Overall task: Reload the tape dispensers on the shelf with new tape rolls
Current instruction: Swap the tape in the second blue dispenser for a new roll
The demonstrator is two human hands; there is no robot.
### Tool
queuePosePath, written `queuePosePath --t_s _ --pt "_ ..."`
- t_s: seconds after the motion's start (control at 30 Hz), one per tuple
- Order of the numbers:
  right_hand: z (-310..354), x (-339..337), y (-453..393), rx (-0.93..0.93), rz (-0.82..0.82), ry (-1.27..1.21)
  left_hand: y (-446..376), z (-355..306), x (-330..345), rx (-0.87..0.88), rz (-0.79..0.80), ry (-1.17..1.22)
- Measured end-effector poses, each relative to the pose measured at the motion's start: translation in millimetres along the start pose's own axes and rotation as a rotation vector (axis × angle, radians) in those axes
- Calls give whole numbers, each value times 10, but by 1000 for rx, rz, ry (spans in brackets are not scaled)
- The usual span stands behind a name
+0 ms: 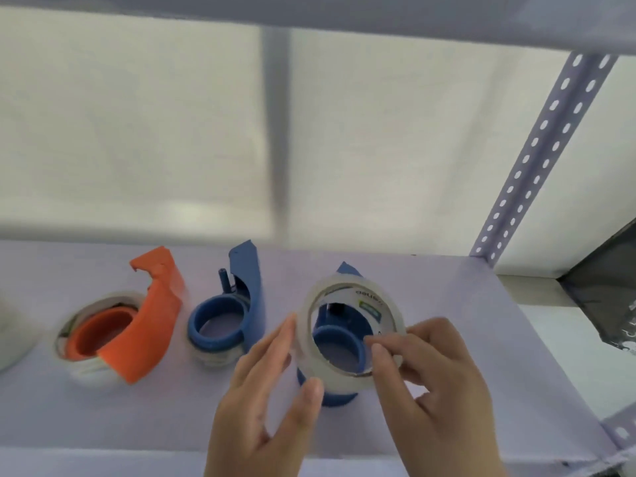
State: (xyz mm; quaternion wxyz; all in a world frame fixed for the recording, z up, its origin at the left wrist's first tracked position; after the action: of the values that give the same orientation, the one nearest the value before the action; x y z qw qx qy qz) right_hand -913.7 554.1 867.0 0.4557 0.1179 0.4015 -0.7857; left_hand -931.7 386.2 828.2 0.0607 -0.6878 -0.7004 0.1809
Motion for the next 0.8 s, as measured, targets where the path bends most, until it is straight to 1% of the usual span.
queuePosePath --t_s 0.13,0.27,0.43,0.5,0.6,0.67,0.8 --pt "20 178 30 -60 83 218 21 217 -64 -142 8 35" --pt "-11 235 16 -52 108 287 22 309 -16 -231 59 70" --pt "-16 259 32 -51 115 369 -11 398 41 -309 114 54" --pt "-26 261 41 -50 155 441 -33 408 47 -318 119 35" --pt "-49 268 33 -63 265 569 -66 399 46 -336 133 14" --pt "-28 257 6 -73 304 611 -82 413 34 -364 143 4" --pt "5 107 -169 -34 183 548 -132 420 -20 -424 152 -106"
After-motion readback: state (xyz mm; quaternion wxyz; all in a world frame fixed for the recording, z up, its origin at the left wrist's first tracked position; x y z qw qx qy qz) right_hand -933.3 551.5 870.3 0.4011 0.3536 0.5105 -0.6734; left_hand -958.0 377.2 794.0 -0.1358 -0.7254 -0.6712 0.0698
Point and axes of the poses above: each hand's wrist, its own y-axis away from the middle knuckle, its own x-axis out of the palm, z = x × y, the point moved 4 cm from there along -y, towards the middle knuckle, and after that the axes turned 1 degree about y, right-handed, at the moved point
